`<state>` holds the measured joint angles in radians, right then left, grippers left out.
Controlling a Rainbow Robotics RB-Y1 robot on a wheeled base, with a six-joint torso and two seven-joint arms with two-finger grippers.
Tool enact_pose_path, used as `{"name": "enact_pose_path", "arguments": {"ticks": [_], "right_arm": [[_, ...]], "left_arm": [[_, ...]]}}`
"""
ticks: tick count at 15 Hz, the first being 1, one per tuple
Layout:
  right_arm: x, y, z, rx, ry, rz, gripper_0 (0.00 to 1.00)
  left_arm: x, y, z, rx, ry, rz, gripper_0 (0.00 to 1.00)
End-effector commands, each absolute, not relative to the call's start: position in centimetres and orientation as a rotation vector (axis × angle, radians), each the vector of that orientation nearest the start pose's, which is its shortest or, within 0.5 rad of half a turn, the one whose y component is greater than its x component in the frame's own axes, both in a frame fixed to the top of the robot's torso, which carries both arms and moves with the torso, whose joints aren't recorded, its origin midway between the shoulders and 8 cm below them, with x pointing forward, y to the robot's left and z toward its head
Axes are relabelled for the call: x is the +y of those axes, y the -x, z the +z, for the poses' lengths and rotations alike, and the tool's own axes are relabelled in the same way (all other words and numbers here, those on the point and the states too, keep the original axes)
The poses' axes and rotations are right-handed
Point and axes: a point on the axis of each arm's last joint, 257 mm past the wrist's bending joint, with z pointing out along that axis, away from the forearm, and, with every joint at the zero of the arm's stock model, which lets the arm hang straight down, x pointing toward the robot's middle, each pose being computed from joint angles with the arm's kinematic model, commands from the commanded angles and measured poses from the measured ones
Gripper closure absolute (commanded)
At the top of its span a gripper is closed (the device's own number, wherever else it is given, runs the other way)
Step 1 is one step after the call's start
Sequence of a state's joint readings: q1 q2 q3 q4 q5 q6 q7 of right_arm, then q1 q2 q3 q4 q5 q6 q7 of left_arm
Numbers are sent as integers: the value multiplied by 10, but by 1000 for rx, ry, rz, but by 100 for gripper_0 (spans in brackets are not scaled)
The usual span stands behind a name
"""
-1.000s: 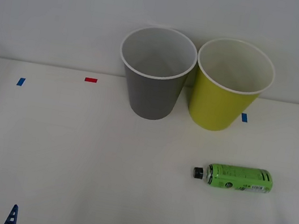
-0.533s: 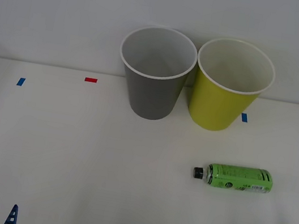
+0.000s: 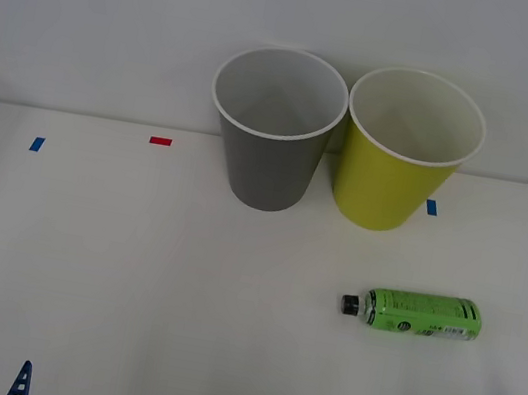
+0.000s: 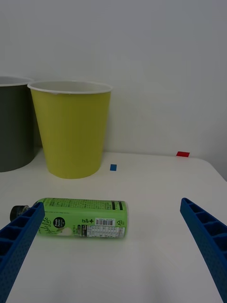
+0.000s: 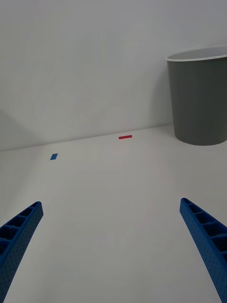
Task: Put cans in the gray bin and PET bottles in the light green bin.
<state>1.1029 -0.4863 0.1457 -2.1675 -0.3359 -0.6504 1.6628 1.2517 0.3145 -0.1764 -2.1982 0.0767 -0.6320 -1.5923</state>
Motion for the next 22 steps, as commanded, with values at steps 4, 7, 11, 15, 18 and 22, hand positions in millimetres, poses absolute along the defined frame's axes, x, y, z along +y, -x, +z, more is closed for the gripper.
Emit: {"name": "enact_pose_path", "arguments": {"ticks": [4,7,11,15,18,22], "right_arm": [[-297,-231,-213,1516,52,-46,0],[-297,-233,-205,1500,43,-42,0],[-299,-248,-188,1511,17,-29,0],[-312,-272,-186,1571,-93,12,0],[-319,-287,-187,1645,-130,30,0],[-324,-303,-190,1802,-105,8,0]], "left_arm": [[276,-195,-203,1559,-85,119,0],[276,-195,-203,1559,-85,119,0],[276,-195,-203,1559,-85,119,0],[276,-195,-203,1559,-85,119,0],[276,-195,-203,1559,-85,119,0],[276,-195,-203,1559,-85,119,0]]}}
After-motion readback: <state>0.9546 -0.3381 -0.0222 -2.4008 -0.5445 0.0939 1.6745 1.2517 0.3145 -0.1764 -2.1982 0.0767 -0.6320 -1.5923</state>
